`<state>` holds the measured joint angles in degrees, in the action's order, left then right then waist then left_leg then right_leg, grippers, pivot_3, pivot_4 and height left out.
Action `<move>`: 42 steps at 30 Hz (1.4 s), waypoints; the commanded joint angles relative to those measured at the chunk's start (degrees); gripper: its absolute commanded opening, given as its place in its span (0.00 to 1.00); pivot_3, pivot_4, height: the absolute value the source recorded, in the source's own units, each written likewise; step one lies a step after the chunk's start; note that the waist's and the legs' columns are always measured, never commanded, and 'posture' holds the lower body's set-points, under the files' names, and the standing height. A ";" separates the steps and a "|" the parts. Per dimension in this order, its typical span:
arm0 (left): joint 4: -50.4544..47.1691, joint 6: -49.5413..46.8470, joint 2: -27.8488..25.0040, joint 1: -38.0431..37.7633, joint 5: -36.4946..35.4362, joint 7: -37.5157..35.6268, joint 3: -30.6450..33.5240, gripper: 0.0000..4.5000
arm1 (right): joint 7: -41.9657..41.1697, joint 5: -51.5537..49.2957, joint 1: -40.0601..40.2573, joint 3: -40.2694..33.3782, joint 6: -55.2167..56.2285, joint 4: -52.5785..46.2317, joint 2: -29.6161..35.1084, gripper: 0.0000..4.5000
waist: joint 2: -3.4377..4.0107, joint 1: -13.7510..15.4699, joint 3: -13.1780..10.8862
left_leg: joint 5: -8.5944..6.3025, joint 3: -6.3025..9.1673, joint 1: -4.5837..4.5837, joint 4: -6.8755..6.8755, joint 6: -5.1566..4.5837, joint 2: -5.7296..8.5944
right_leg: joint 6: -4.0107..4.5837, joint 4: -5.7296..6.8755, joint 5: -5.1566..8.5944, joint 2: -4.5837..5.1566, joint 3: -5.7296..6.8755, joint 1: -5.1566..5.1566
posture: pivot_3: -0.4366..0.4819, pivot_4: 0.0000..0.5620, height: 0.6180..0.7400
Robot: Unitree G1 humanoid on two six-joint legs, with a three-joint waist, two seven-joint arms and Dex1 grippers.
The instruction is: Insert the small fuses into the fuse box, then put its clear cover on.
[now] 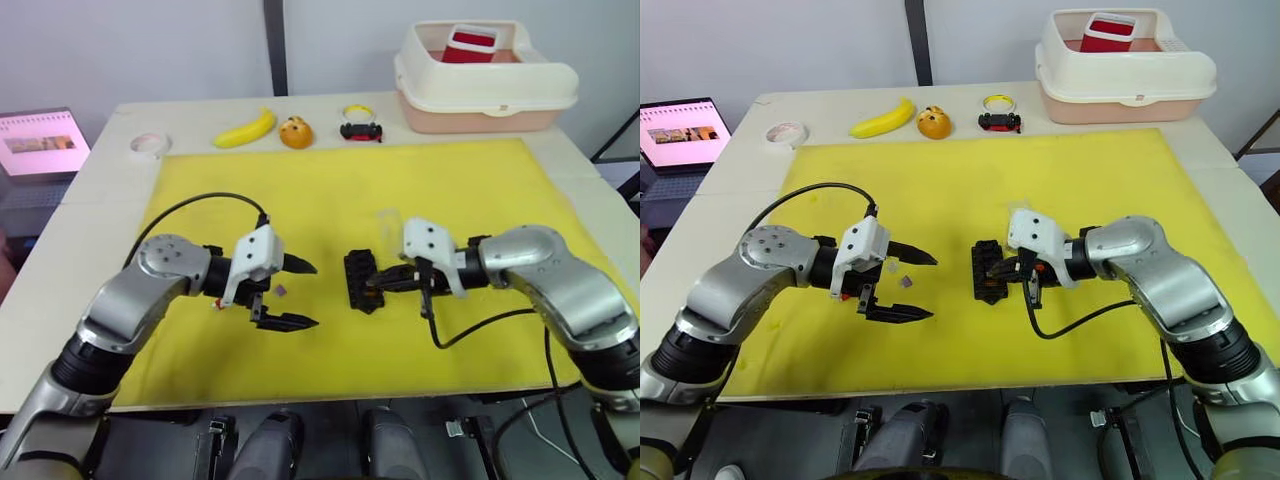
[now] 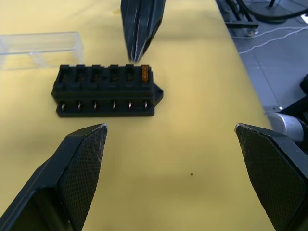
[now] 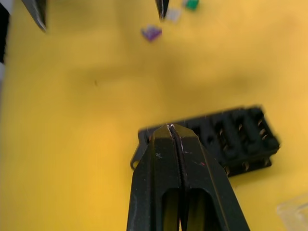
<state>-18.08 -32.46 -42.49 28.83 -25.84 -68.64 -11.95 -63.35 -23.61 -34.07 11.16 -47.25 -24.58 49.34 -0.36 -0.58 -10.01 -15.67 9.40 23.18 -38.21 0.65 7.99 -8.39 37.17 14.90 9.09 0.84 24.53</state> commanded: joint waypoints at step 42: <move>34.67 -48.48 -17.65 -7.75 -20.63 -7.78 18.54 1.00 | -0.19 -3.56 -13.03 3.49 1.61 -8.57 2.45 0.99 | 0.00 -0.21 -0.01 | 0.00 -0.01 0.03 0.03 0.01 -0.05 | 0.00 0.08 0.00 -0.10 -0.07 0.13 | 0.48 0.27 1.00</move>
<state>15.63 -79.76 -60.11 20.57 -45.73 -76.85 6.30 -63.78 -27.66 -45.94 15.46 -46.48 -32.28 52.01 -0.35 -0.80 -10.01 -15.67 9.39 23.21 -38.18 0.66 7.93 -8.39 37.26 14.90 8.99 0.76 24.67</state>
